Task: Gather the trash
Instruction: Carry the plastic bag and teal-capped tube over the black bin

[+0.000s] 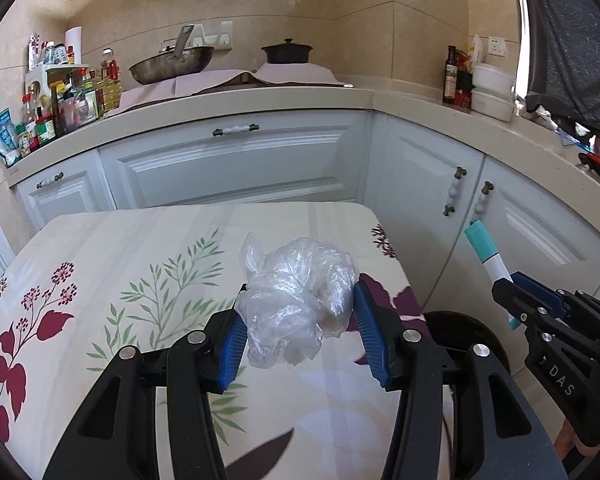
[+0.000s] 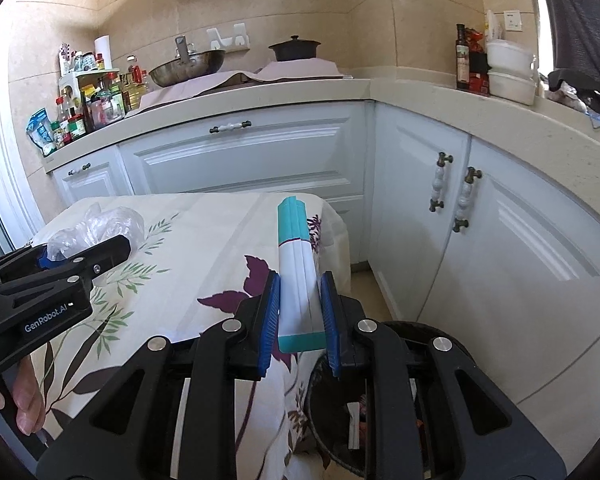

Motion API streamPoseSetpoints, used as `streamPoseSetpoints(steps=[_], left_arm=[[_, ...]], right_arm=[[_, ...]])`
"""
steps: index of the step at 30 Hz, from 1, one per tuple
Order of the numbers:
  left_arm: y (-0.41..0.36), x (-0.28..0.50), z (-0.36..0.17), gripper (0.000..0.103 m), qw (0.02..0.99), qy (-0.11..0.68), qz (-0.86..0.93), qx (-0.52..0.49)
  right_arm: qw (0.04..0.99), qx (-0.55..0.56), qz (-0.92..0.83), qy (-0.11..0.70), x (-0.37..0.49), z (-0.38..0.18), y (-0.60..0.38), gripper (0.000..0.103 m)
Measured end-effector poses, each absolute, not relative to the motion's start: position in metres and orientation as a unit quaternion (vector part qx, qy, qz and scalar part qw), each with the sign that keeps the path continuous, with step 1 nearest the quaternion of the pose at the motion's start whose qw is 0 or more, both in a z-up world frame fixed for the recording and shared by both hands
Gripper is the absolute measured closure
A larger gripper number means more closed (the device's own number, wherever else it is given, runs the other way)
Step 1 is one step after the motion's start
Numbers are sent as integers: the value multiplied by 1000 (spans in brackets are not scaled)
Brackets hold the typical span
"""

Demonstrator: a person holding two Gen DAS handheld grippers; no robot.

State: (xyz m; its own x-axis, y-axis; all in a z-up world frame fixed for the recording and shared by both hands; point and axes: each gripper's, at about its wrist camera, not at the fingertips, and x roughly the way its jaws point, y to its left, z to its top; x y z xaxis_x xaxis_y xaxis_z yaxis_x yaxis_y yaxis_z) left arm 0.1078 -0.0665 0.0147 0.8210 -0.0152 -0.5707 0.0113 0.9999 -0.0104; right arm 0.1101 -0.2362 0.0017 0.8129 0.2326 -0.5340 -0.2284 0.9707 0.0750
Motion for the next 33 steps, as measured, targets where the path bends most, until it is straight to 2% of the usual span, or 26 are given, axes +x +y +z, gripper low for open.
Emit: streamPoseSetpoints(steps=[20, 33], left_arm=[[-147, 87, 5, 53, 948, 304, -89, 31], [-194, 97, -8, 53, 943, 308, -112, 57]], right_arm=[[957, 27, 36, 285, 66, -9, -308, 82], [955, 42, 2, 293, 71, -24, -344, 82]])
